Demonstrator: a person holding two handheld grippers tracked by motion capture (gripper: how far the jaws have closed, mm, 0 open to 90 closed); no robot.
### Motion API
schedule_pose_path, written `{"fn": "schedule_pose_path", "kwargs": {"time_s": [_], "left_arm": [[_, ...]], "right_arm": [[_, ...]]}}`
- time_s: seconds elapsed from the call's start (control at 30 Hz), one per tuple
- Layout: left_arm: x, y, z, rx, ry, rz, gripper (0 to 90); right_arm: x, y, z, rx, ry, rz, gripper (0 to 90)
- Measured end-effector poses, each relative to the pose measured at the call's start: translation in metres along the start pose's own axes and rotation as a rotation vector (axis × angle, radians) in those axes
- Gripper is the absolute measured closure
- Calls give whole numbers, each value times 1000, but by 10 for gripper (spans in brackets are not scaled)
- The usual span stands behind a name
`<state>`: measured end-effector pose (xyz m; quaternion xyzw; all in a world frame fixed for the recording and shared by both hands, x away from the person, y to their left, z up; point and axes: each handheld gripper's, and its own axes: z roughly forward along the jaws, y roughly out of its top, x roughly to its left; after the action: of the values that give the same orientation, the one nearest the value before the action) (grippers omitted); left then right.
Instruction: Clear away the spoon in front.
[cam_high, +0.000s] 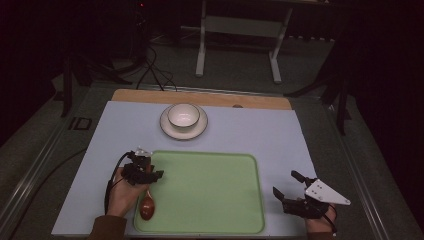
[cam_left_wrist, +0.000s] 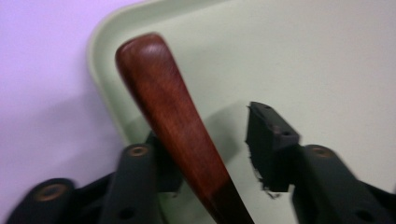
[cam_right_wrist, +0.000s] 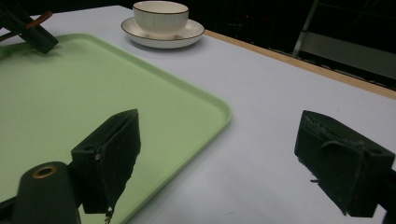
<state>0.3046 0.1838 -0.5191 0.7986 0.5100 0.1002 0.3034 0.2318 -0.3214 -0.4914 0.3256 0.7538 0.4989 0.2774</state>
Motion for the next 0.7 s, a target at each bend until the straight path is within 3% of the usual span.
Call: {"fn": "schedule_pose_path", "kwargs": {"time_s": [0.23,0.37,0.53,0.7], "left_arm": [[-7,2,1,-32,65,72,330],[-7,3,-5,-71,67,62,314],[-7,0,-26,-149,82,50,322],[-6,-11,-59,-270,124,68,324]], "right_arm": [[0,0,0,2,0,0,140],[0,0,0,0,-1,-1,141],[0,0,-1,-1,-2,-1,140],[0,0,-1,-1,-4,-1,141]]}}
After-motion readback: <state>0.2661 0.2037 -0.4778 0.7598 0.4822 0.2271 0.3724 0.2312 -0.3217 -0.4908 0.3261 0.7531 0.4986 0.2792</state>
